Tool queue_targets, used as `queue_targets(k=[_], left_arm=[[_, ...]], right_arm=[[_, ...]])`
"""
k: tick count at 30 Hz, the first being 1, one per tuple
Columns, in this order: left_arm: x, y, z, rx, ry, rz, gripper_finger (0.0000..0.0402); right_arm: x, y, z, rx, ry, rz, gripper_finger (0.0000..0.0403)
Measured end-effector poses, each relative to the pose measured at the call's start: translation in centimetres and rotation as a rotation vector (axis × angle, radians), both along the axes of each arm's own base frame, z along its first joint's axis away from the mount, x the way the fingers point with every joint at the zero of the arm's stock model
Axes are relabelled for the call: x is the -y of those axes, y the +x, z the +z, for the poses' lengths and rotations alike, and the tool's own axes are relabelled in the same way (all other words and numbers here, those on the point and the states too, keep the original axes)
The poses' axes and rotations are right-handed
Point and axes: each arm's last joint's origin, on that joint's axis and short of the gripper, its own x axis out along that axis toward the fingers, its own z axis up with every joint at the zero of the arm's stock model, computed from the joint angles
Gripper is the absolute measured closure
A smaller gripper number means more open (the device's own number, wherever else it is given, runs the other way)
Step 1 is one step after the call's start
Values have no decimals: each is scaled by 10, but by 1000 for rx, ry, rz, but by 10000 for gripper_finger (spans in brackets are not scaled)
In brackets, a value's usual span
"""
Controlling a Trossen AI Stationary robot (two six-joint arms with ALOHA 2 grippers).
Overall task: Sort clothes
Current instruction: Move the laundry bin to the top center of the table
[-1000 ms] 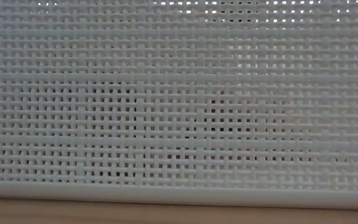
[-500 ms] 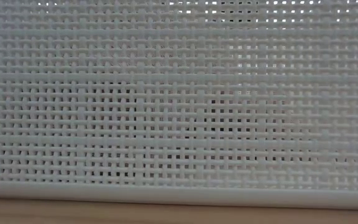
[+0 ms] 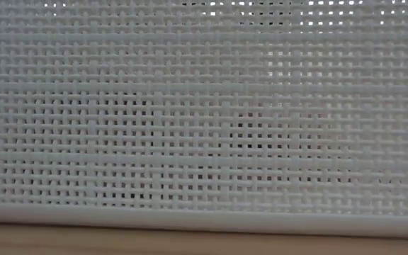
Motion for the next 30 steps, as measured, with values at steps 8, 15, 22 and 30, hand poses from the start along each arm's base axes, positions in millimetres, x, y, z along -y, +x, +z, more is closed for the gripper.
queue_targets(k=[8,15,22,30], left_arm=[[1,-1,7,2,-29,3,375],[-2,-10,52,7,26,16,377],[-9,-26,99,34,31,77,379],[-22,-48,153,230,29,165,381]], right_arm=[[12,-8,1,11,-7,-49,293],[17,-11,1,15,0,-75,293],[16,-11,1,16,2,-76,293],[25,-21,-1,-4,23,-118,293]])
